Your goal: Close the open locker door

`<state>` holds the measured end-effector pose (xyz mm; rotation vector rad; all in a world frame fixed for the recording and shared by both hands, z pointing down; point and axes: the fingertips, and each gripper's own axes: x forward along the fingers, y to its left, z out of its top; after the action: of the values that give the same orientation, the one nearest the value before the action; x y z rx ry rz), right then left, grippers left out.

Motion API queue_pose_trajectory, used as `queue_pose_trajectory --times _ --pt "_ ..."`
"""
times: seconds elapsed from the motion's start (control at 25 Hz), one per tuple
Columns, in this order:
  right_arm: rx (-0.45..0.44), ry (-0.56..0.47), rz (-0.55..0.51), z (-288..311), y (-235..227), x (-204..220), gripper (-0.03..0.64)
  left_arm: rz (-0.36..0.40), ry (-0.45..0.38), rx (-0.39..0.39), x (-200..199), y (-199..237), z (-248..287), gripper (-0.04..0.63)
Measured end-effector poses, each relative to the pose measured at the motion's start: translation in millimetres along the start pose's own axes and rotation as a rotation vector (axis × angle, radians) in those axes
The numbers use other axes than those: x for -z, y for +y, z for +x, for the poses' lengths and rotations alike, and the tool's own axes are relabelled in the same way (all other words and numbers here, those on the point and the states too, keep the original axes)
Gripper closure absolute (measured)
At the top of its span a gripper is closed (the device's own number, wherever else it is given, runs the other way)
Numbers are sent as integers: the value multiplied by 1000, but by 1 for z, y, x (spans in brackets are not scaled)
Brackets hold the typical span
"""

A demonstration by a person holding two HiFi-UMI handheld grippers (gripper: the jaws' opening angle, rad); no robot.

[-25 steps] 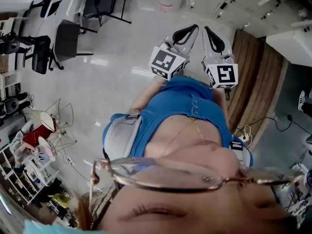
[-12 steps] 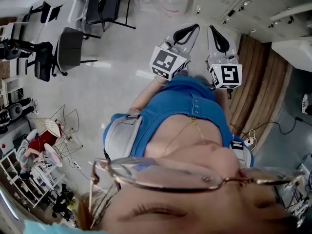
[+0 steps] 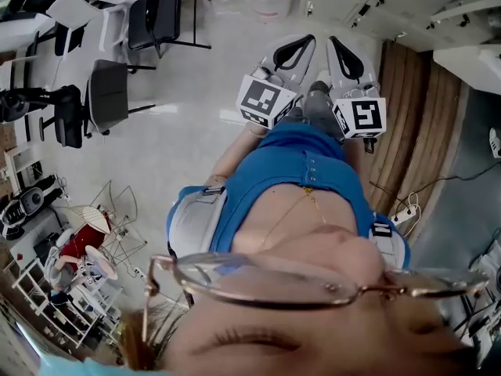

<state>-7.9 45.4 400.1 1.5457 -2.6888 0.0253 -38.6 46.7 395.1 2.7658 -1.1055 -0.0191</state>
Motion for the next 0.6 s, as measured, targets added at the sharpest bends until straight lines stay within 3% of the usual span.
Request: queue_pose_trajectory --times 0.6 --pt "-4 -3 -6 59 -69 -3 617 -13 -3 -4 -5 43 81 595"
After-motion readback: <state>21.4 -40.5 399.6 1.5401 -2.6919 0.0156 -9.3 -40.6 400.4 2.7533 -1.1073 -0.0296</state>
